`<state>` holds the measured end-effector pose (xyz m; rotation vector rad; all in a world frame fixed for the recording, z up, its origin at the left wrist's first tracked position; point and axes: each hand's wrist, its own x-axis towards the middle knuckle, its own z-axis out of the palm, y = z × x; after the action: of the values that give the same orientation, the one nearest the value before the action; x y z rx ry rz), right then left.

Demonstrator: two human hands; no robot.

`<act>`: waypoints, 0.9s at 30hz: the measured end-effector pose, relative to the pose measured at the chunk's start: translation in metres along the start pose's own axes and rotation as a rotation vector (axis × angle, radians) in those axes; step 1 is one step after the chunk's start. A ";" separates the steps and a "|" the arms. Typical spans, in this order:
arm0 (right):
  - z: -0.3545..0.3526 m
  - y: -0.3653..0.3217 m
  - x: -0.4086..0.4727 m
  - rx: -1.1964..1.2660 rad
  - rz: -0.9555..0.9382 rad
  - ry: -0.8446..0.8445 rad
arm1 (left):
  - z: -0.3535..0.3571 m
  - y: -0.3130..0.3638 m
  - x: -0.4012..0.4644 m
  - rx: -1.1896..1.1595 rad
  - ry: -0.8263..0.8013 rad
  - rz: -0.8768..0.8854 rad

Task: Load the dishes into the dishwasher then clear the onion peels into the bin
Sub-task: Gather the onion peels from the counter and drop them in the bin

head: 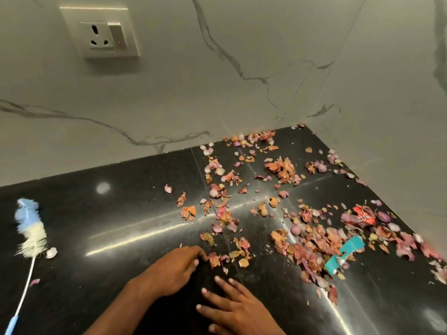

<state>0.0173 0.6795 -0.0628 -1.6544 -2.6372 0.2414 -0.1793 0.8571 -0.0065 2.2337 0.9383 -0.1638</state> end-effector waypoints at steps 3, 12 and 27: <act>-0.008 0.019 0.008 -0.009 0.283 -0.008 | -0.014 -0.001 0.017 -0.032 -0.008 -0.080; -0.076 0.089 0.035 0.048 0.820 0.114 | -0.029 -0.015 0.020 -0.827 -0.012 -0.280; -0.031 0.058 0.035 0.034 0.918 -0.060 | -0.028 -0.023 0.016 -1.019 -0.009 -0.289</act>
<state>0.0570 0.7394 -0.0423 -2.7320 -1.6811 0.3315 -0.1869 0.8962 -0.0040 1.1613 1.0207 0.1542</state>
